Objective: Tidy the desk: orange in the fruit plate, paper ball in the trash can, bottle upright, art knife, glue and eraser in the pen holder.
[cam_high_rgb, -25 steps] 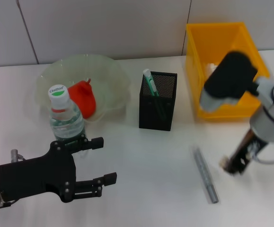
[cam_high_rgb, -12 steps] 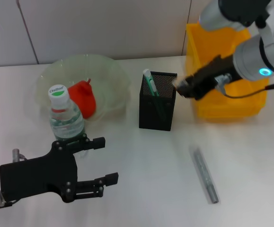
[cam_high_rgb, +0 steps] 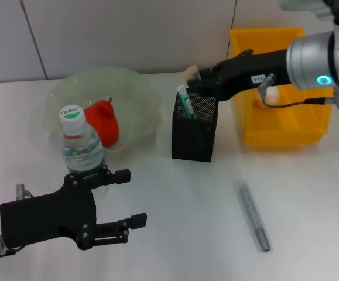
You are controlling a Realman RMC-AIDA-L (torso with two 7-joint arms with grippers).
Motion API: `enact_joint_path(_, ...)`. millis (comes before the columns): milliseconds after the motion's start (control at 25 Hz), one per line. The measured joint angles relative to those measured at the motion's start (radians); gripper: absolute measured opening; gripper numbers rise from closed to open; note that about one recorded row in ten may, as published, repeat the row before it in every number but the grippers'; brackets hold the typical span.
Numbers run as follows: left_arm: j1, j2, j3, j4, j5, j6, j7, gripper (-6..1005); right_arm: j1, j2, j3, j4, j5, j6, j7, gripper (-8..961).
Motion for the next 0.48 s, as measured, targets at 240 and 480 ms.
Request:
enact_joint_path(240,-0.002,0.0,0.001,0.0,0.0,-0.002,0.0,835,0.023,-0.001,0.086,-0.143,0.04,0.007,-0.163,255)
enact_joint_path(480,-0.004,0.0,0.006,-0.001,0.0,-0.007,0.0,835,0.03,-0.001,0.107,-0.272,0.106,0.057,-0.354,255)
